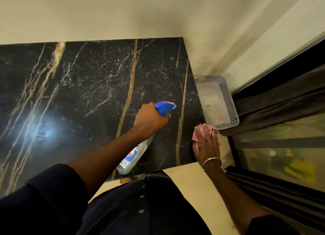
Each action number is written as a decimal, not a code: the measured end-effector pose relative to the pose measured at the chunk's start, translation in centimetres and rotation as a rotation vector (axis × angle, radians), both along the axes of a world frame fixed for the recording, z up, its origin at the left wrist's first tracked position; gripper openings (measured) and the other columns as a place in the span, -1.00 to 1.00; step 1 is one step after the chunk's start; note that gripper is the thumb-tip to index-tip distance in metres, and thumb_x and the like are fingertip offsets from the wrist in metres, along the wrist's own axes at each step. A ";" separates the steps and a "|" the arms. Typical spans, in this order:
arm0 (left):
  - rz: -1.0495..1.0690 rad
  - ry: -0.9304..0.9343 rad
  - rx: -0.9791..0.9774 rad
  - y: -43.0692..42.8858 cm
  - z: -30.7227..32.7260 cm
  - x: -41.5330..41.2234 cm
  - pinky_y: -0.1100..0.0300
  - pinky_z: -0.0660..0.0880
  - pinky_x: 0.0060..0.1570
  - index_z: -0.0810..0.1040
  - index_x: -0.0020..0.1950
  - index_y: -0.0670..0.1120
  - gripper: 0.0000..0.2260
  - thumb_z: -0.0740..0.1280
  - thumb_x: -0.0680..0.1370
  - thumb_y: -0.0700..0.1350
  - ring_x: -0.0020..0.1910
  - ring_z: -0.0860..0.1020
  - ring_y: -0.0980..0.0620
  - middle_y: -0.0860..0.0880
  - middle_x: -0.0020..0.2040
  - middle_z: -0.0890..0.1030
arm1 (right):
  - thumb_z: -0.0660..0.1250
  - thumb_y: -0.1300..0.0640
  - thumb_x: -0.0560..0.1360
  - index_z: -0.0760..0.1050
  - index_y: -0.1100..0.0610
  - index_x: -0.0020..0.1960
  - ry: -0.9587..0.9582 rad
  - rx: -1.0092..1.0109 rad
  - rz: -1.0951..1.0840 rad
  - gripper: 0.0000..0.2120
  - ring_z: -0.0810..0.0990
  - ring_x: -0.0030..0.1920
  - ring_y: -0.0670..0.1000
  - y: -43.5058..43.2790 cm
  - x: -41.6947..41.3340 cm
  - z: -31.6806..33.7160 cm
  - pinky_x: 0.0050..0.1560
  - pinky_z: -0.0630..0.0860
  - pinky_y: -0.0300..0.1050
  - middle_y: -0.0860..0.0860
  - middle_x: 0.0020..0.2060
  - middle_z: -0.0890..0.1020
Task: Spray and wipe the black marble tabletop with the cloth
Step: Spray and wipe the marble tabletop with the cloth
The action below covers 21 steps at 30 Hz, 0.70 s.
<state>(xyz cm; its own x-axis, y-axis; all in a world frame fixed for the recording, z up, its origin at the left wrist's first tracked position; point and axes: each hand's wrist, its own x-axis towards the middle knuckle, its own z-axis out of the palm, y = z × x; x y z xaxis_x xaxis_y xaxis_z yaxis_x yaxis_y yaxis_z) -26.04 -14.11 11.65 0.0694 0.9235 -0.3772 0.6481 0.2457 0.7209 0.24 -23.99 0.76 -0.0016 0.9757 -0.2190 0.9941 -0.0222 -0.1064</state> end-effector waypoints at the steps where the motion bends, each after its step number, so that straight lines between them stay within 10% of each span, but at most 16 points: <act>1: 0.005 0.005 -0.005 0.3 -0.1 0.0 0.36 0.43 -0.30 0.52 0.03 -0.10 -0.78 0.43 0.49 -0.02 -0.28 0.54 0.12 -0.06 -0.18 0.61 | 0.02 -0.10 0.52 0.16 -0.04 0.55 0.002 0.007 0.000 -0.40 0.13 0.50 0.32 0.9 -0.2 0.0 0.46 0.19 0.29 0.11 0.54 0.20; 21: 0.270 0.075 -0.123 15.0 -2.3 0.7 0.40 0.33 -0.37 0.50 0.06 -0.04 -0.71 0.47 0.44 0.03 -0.31 0.50 0.23 0.11 -0.25 0.52 | 0.12 -0.06 0.52 0.15 -0.07 0.55 0.043 0.037 0.093 -0.41 0.05 0.52 0.34 37.4 -7.4 -1.2 0.49 0.04 0.30 0.09 0.57 0.11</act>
